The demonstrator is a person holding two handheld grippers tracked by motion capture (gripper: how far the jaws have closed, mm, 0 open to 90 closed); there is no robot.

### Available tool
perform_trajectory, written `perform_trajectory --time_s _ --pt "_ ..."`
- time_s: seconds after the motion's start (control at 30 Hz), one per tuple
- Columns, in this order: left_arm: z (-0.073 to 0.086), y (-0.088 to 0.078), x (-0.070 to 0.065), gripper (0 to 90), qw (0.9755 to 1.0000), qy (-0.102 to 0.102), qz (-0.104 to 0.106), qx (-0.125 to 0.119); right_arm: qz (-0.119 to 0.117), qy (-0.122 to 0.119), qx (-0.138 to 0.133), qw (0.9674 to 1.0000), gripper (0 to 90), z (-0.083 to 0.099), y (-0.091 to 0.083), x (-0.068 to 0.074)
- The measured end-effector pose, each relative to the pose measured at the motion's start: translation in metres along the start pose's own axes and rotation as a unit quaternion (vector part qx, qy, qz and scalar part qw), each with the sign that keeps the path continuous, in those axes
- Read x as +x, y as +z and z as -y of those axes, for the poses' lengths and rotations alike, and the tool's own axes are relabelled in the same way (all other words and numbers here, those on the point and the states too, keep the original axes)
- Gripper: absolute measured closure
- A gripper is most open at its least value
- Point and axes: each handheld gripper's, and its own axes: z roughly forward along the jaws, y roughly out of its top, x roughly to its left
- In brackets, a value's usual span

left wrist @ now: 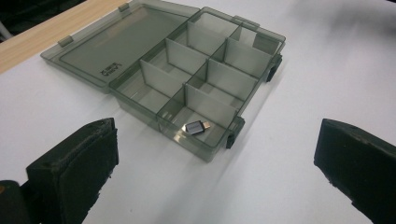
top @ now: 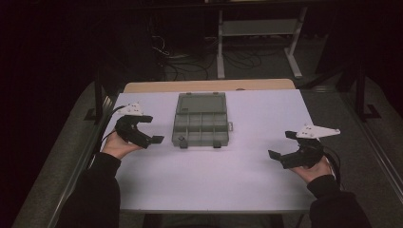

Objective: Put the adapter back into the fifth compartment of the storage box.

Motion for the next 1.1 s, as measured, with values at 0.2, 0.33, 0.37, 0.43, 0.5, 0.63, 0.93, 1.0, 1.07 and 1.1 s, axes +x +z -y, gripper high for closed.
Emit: perform_trajectory --time_s 0.2,0.33,0.37,0.43,0.5,0.63,0.93,1.0,1.07,1.1 --pt "0.010 -0.009 -0.001 0.0 0.9997 -0.009 -0.006 -0.022 0.000 -0.001 0.001 1.0000 0.0 0.000 0.001 0.000" --pt "0.014 -0.012 -0.003 0.0 0.9996 -0.008 -0.012 -0.024 0.000 -0.001 0.002 1.0000 0.0 0.000 0.001 0.000" --pt "0.015 -0.014 -0.004 0.0 0.9995 -0.008 -0.015 -0.025 0.000 -0.001 0.001 1.0000 0.0 0.000 0.001 0.000" --pt "0.017 -0.016 -0.005 0.0 0.9995 -0.005 -0.019 -0.026 0.000 -0.001 0.001 1.0000 0.0 0.000 0.000 0.000" --pt "0.020 -0.018 -0.006 0.0 0.9993 -0.001 -0.024 -0.030 0.000 -0.001 0.001 1.0000 0.0 0.000 0.000 0.000" --pt "0.027 -0.023 -0.005 0.0 0.9986 -0.007 -0.037 -0.038 0.000 0.000 0.002 1.0000 0.0 0.000 0.001 0.000" --pt "0.042 -0.029 -0.008 0.0 0.9967 -0.013 -0.055 -0.058 0.003 0.004 0.001 1.0000 0.0 0.000 0.000 -0.001" --pt "0.045 -0.032 -0.009 0.0 0.9960 -0.014 -0.061 -0.063 0.002 0.004 0.002 1.0000 0.0 0.000 0.000 0.000" --pt "0.049 -0.035 -0.010 0.0 0.9954 -0.014 -0.067 -0.067 0.002 0.004 0.002 1.0000 0.0 0.000 0.000 -0.001" --pt "0.049 -0.035 -0.010 0.0 0.9954 -0.014 -0.067 -0.067 0.002 0.004 0.002 1.0000 0.0 0.000 0.000 -0.001"
